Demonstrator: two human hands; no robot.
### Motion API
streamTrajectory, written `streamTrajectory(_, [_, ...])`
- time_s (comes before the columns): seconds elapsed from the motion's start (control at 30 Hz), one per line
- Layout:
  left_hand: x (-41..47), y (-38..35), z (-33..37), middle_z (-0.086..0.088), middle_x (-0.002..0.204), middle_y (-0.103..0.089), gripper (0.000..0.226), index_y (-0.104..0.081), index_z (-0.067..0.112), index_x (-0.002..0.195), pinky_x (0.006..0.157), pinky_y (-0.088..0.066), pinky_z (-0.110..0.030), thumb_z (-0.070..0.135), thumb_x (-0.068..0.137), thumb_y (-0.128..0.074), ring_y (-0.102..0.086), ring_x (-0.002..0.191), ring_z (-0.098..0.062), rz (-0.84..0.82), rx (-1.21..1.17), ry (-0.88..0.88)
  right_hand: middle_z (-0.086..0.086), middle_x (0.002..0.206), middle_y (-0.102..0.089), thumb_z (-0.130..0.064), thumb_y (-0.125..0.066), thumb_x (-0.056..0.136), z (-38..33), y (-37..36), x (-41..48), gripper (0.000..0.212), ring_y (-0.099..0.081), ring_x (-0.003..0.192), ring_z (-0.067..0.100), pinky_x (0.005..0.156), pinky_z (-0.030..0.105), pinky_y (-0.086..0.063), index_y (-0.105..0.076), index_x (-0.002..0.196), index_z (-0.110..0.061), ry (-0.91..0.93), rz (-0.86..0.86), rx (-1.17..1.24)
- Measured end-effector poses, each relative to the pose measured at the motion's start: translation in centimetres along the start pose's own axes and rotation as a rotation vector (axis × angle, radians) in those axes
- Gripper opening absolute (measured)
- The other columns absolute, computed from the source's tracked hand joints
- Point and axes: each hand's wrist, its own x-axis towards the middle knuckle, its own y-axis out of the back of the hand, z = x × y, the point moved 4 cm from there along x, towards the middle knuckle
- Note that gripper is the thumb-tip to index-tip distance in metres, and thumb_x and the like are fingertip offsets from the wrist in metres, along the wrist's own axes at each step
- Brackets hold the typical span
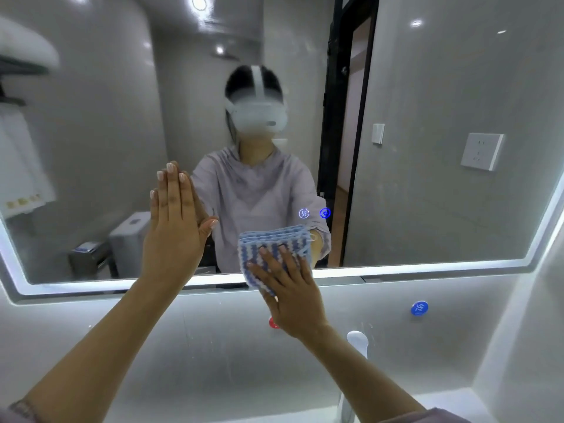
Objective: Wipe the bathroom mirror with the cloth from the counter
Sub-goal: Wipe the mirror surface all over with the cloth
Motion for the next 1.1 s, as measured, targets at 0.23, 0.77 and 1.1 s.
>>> streamTrajectory(0.23, [0.0, 0.5, 0.5, -0.027, 0.155, 0.004, 0.082, 0.002, -0.01, 0.144, 0.119, -0.007, -0.047, 0.051, 0.094, -0.02, 0.004, 0.145, -0.038, 0.024, 0.013, -0.012, -0.005, 0.162, -0.003, -0.033, -0.029, 0.101, 6.6, 1.6, -3.1, 0.053, -0.012, 0.147, 0.03, 0.119, 0.05, -0.01, -0.014, 0.153, -0.032, -0.187, 0.078, 0.019])
streamTrajectory(0.77, [0.0, 0.6, 0.8, -0.027, 0.155, 0.005, 0.08, 0.0, -0.011, 0.145, 0.119, -0.004, -0.046, 0.042, 0.094, -0.033, 0.005, 0.145, -0.038, 0.005, 0.003, 0.012, 0.007, 0.161, 0.014, -0.036, -0.02, 0.103, 8.9, 1.9, -4.7, 0.057, 0.002, 0.146, 0.041, 0.117, 0.057, -0.001, 0.0, 0.153, -0.02, -0.442, 0.071, 0.097])
streamTrajectory(1.1, [0.1, 0.1, 0.4, -0.022, 0.156, 0.013, 0.082, 0.006, -0.007, 0.146, 0.12, -0.003, -0.046, 0.049, 0.093, -0.023, 0.014, 0.145, -0.032, -0.042, -0.018, 0.042, 0.003, 0.162, -0.003, -0.038, -0.038, 0.096, -1.3, -0.3, -1.5, 0.06, -0.005, 0.148, 0.031, 0.12, 0.047, -0.002, -0.019, 0.152, -0.026, -0.176, -0.08, 0.055])
